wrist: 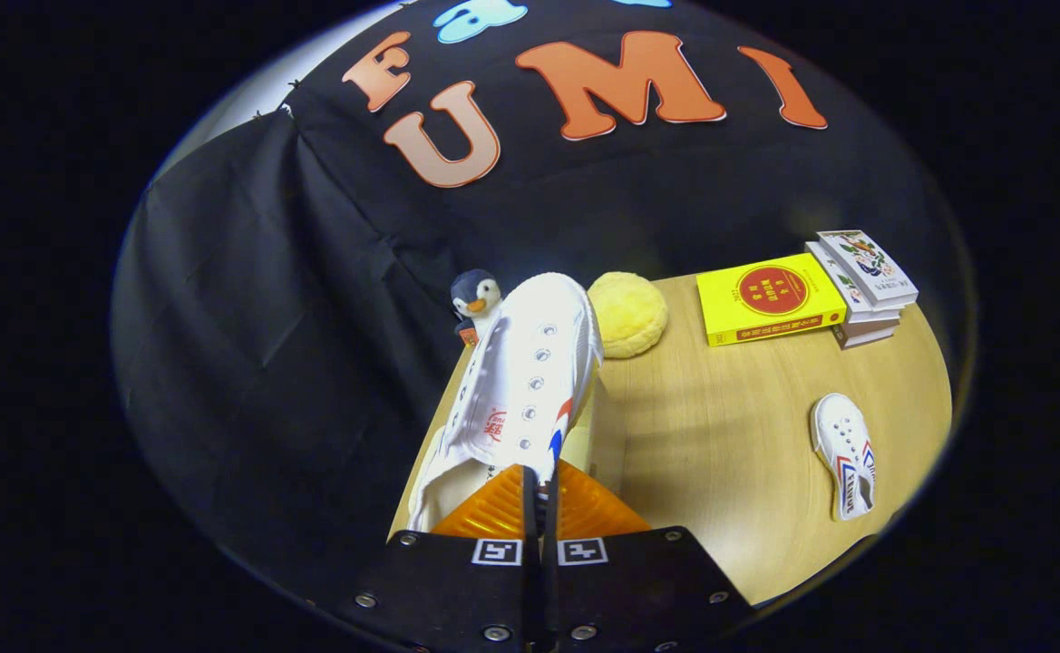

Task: Open the storage box then place both shoes into the box .Put the left shoe in first, then the right shoe, with the right side of both shoes facing outward in a uniform manner.

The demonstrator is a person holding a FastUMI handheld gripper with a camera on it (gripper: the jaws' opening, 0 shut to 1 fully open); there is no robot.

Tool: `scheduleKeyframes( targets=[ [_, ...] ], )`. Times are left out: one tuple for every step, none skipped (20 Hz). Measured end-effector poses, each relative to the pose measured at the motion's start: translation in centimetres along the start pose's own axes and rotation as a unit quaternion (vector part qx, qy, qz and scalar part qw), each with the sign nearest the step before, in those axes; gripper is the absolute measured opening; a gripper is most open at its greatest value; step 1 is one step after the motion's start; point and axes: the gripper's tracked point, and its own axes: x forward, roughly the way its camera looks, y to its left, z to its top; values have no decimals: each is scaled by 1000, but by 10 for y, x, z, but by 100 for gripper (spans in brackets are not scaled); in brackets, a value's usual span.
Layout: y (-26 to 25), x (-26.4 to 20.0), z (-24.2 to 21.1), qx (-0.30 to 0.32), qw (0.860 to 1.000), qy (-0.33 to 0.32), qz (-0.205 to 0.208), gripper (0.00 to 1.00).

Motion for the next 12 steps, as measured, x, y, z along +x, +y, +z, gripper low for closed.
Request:
scheduleKeyframes(
  targets=[
    [9, 9, -7, -2, 1000, 7, 3, 0],
    [17, 17, -13, -2, 1000, 13, 5, 0],
    [24, 26, -19, -4, 1000, 20, 6, 0],
    [31, 34, -25, -7, 1000, 27, 7, 0],
    [35, 42, -30, -10, 999, 33, 5, 0],
    [38, 50, -36, -15, 999, 40, 3, 0],
    [41, 57, -41, -17, 999, 46, 0, 0],
    [43, 64, -47, -17, 999, 52, -3, 0],
    [45, 70, -52, -18, 998, 58, -5, 0],
    [46, 78, -58, -19, 998, 61, -8, 0],
    [45, 78, -63, -22, 997, 67, -12, 0],
    [46, 84, -69, -23, 997, 72, -15, 0]
  ],
)
